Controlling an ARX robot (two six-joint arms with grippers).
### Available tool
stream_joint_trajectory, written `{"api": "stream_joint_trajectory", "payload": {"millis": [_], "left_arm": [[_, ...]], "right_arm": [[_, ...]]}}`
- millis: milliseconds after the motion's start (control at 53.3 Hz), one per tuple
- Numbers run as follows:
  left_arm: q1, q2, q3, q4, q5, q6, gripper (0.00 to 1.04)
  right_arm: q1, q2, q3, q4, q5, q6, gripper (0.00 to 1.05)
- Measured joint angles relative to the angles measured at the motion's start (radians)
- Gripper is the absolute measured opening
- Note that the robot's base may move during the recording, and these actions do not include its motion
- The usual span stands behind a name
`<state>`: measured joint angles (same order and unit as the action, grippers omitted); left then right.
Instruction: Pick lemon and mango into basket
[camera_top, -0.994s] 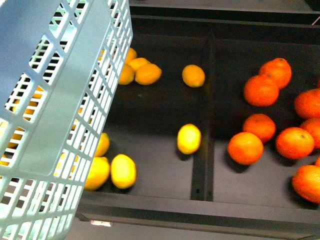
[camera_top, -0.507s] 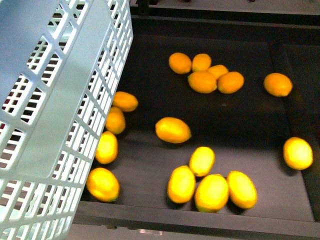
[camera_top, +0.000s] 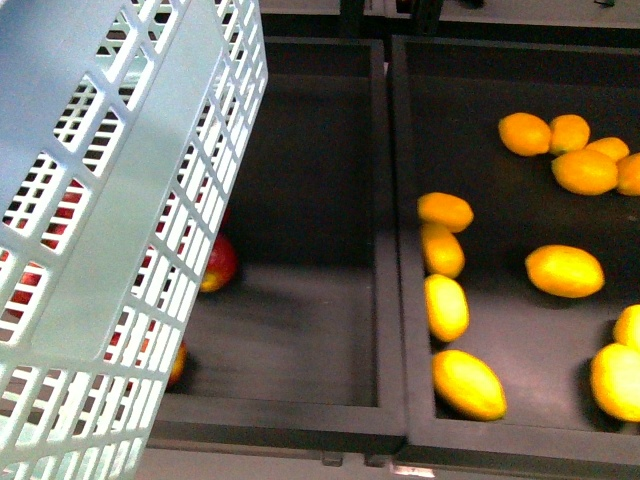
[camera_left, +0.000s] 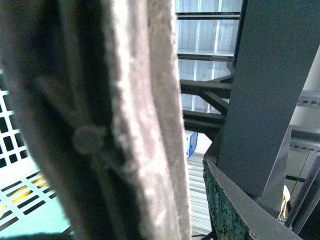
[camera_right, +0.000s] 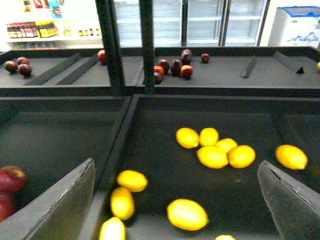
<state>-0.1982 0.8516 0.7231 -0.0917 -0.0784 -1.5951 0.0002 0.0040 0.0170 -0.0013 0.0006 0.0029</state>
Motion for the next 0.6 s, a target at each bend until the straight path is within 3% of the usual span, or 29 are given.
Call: {"api": "stream_joint_trajectory", "payload": {"millis": [469,544,600], "left_arm": [[0.009,-0.004,0.000,0.000,-0.035,0.024,0.27],[0.009,0.000,0.003,-0.012,-0.005,0.040,0.27],[0.008,0.029,0.051,-0.134,0.056,0.098,0.27]], "right_arm": [[-0.001,0.000,0.000,0.000,-0.008,0.000,0.96],[-0.001,0.000,0.000,0.000,-0.006,0.000,0.96],[-0.001,0.000,0.000,0.000,-0.004,0.000,0.96]]}}
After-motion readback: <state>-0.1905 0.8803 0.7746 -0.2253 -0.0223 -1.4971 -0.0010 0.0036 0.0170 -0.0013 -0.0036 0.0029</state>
